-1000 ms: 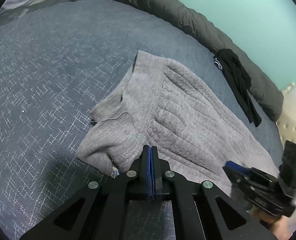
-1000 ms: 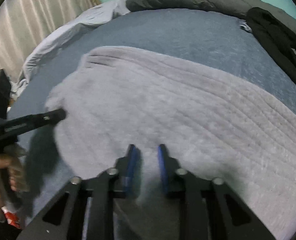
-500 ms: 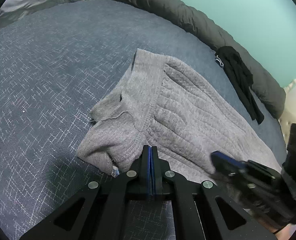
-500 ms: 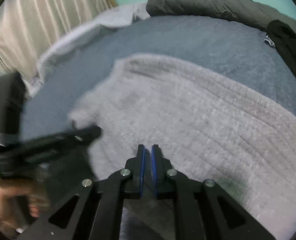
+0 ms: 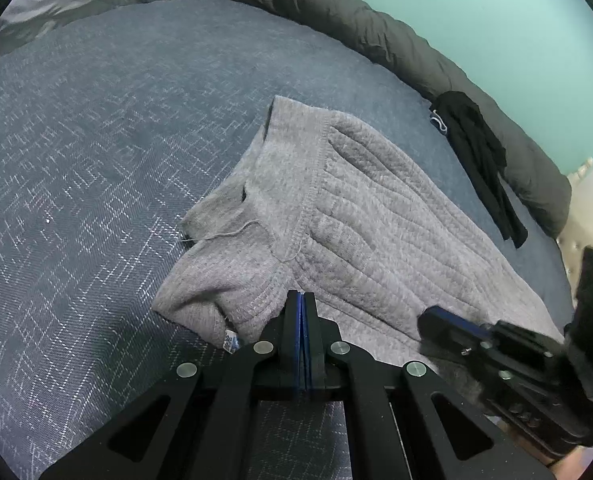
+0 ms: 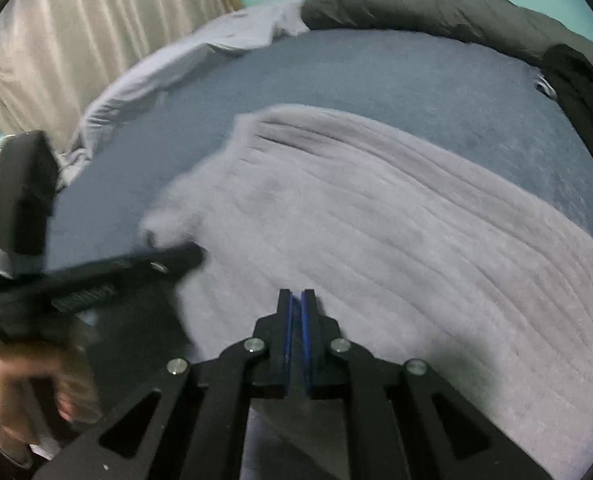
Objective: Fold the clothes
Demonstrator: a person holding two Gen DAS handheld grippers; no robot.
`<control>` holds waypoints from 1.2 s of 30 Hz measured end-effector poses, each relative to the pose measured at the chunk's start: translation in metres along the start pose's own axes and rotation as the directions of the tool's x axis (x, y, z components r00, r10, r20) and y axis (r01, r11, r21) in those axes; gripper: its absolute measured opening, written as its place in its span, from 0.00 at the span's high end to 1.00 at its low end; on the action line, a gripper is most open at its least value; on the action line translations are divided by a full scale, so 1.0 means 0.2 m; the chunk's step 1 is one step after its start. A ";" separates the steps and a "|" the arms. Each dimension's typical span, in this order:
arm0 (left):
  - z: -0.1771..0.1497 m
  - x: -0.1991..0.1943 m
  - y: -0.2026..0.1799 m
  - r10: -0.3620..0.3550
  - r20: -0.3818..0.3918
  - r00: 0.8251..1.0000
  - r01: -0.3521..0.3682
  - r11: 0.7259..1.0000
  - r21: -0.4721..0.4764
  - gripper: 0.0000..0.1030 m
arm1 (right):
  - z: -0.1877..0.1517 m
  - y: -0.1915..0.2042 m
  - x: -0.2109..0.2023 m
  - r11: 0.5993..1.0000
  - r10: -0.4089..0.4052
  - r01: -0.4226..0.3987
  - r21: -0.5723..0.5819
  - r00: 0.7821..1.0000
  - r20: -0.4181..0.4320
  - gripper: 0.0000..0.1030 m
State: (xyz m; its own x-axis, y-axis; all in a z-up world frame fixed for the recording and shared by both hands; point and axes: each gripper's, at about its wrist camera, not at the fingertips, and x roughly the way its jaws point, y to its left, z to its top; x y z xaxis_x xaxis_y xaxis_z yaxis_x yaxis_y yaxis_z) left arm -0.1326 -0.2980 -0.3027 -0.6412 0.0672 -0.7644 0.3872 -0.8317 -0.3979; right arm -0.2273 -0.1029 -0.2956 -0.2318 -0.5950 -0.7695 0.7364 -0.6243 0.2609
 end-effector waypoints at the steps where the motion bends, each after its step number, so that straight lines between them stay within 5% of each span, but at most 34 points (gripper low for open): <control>1: 0.00 0.00 0.00 -0.001 0.000 1.000 0.001 1.000 -0.001 0.98 | -0.01 -0.06 -0.02 0.999 -0.018 0.018 0.030 1.000 0.008 0.97; 9: 0.00 0.00 -0.02 0.018 0.002 1.000 -0.018 1.000 -0.002 0.98 | -0.26 -0.64 -0.40 0.970 -0.197 0.194 0.148 0.980 0.004 0.99; 14: 0.03 -0.05 -0.12 0.037 0.035 0.999 -0.038 0.999 0.006 0.96 | -0.49 -1.06 -0.76 0.907 -0.306 0.275 0.320 0.951 0.050 0.96; 17: 0.05 -0.09 -0.23 0.024 0.064 0.998 -0.027 0.999 0.039 0.91 | -0.65 -1.30 -1.00 0.845 -0.378 0.308 0.437 0.923 0.079 0.89; 20: 0.06 -0.09 -0.38 -0.015 0.075 0.997 0.009 0.997 0.078 0.82 | -0.82 -1.51 -1.22 0.758 -0.466 0.346 0.553 0.881 0.087 0.64; 28: 0.02 0.12 -0.69 -0.036 -0.016 0.999 0.038 0.984 0.175 0.78 | -1.28 -1.90 -1.62 0.544 -0.599 0.389 0.743 0.801 0.019 0.62; 30: -0.01 0.17 -0.76 -0.028 -0.040 0.999 0.035 0.979 0.201 0.78 | -1.36 -1.97 -1.69 0.495 -0.628 0.387 0.778 0.778 0.012 0.50; 31: -0.02 0.19 -0.78 -0.022 -0.050 0.999 0.032 0.977 0.212 0.78 | -1.40 -2.00 -1.72 0.475 -0.642 0.388 0.790 0.767 0.009 0.42; 36: -0.07 0.25 -0.86 0.001 -0.079 0.997 0.019 0.969 0.247 0.77 | -1.53 -2.15 -1.86 0.405 -0.671 0.340 0.849 0.741 0.023 0.41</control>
State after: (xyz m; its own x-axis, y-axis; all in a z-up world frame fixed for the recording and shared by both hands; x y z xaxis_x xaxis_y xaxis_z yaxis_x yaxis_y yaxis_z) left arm -0.2216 -0.1436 -0.2794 -0.5869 0.1097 -0.8022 0.1993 -0.9407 -0.2744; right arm -0.2629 0.5406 -0.3004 -0.6800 -0.0340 -0.7324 -0.3205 -0.8847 0.3386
